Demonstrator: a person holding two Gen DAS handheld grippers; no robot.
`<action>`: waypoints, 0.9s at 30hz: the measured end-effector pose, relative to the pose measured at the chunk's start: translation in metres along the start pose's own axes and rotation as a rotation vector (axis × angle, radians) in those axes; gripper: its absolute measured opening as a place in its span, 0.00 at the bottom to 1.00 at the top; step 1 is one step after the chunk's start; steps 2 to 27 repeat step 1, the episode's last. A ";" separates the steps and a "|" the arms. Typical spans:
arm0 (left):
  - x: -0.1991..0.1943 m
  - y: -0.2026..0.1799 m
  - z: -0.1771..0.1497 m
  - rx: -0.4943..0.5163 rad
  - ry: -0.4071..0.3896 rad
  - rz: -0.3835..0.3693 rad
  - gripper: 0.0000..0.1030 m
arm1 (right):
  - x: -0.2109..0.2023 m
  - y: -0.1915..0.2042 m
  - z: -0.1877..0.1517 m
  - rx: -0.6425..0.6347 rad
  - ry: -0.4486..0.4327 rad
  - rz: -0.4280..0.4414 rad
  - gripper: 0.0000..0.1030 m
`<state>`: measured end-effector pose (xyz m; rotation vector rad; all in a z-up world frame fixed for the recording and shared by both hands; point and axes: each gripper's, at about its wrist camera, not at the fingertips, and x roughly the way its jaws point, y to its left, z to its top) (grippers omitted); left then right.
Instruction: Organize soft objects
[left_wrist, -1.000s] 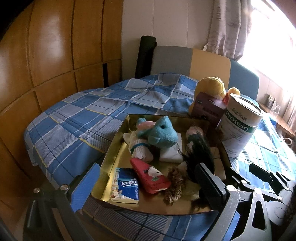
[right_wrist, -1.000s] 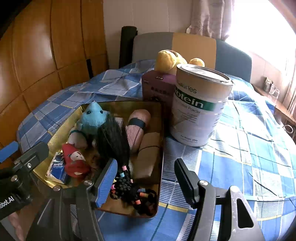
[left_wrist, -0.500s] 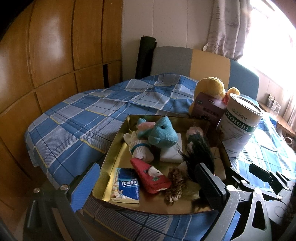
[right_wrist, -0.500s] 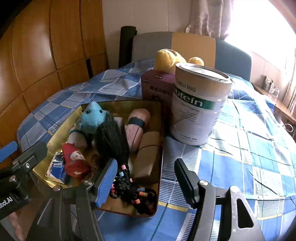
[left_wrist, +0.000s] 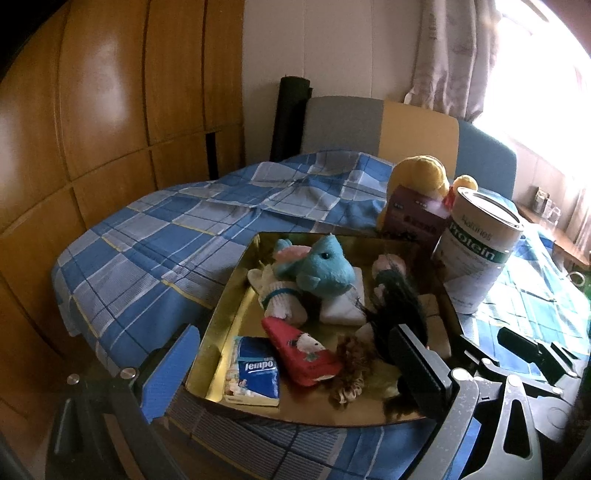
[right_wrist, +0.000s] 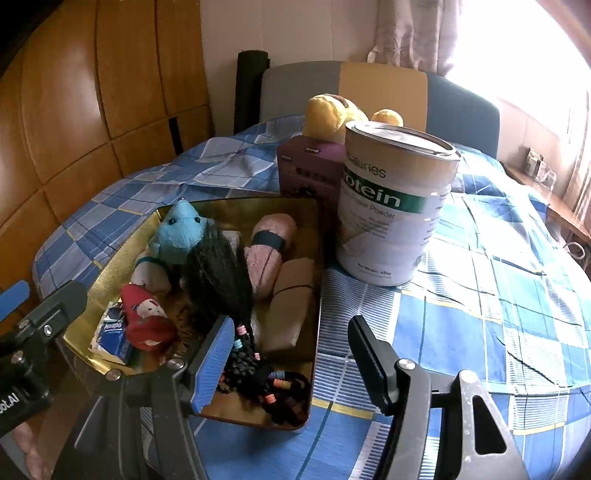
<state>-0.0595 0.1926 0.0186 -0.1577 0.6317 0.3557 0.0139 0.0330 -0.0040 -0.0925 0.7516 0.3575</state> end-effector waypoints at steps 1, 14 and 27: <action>0.001 0.001 0.000 -0.002 0.007 -0.011 1.00 | -0.001 -0.001 0.000 0.001 -0.005 0.002 0.63; 0.001 0.001 0.000 -0.002 0.007 -0.011 1.00 | -0.001 -0.001 0.000 0.001 -0.005 0.002 0.63; 0.001 0.001 0.000 -0.002 0.007 -0.011 1.00 | -0.001 -0.001 0.000 0.001 -0.005 0.002 0.63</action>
